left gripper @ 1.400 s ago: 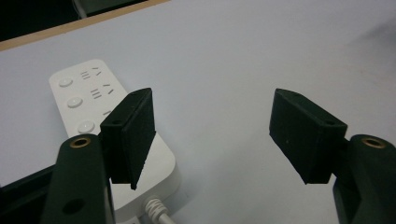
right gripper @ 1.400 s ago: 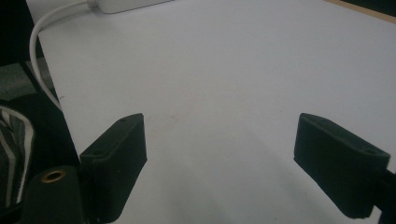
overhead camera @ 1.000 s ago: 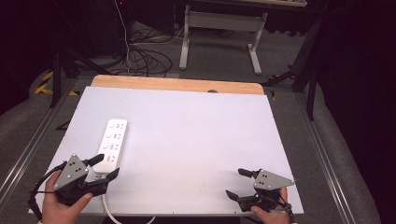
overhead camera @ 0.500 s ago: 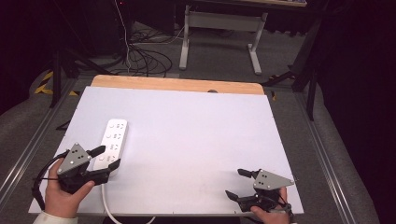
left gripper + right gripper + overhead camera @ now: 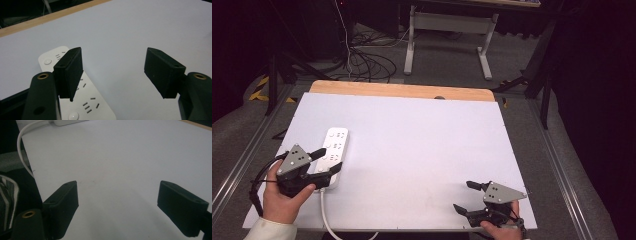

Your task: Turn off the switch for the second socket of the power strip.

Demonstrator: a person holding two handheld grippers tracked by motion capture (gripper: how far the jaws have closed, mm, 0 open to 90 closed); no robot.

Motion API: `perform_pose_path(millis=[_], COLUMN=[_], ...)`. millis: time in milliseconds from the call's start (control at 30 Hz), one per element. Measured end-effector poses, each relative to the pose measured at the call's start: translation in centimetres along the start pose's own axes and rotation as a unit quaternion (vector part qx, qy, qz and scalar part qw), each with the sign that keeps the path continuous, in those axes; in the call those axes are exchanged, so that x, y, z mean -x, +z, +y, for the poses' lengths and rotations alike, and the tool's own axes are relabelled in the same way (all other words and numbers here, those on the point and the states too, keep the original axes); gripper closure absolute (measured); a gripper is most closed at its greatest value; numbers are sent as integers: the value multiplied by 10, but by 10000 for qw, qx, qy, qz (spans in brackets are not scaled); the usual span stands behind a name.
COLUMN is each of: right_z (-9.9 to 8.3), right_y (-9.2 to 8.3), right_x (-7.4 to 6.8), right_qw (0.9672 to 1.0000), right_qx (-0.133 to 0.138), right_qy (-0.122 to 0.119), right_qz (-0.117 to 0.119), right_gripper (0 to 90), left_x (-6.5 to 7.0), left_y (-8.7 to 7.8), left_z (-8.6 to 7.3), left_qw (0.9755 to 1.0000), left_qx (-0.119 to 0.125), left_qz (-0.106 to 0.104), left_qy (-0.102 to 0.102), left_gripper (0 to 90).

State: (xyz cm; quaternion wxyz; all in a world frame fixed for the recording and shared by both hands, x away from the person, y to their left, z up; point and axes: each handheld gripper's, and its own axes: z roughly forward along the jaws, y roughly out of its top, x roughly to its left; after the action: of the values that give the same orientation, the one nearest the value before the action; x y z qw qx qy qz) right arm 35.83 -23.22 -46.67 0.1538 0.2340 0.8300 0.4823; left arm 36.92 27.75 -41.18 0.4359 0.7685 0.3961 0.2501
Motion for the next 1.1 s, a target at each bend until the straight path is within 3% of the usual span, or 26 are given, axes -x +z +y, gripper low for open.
perform_pose_path(millis=[67,267,567,700,1100], right_z=[0,0,0,0,0], right_y=[0,0,1,1,1], right_x=[0,0,0,0,1], right_qw=[10000,10000,10000,10000,10000], right_qx=[13,-2,4,6,-16], right_qy=[-4,-16,-10,-14,0], right_qz=[-9,-11,1,-13,3], right_gripper=[177,177,177,177,177], left_x=[-2,-7,-18,-24,-42], left_y=[1,4,8,13,28], left_z=[1,1,1,1,-6], left_qw=[10000,9996,9995,9979,9944], left_qx=[-45,-67,-40,-215,-676], left_qz=[4,243,322,615,776], left_qy=[42,119,35,69,-243], left_gripper=[321,505,895,900,900])
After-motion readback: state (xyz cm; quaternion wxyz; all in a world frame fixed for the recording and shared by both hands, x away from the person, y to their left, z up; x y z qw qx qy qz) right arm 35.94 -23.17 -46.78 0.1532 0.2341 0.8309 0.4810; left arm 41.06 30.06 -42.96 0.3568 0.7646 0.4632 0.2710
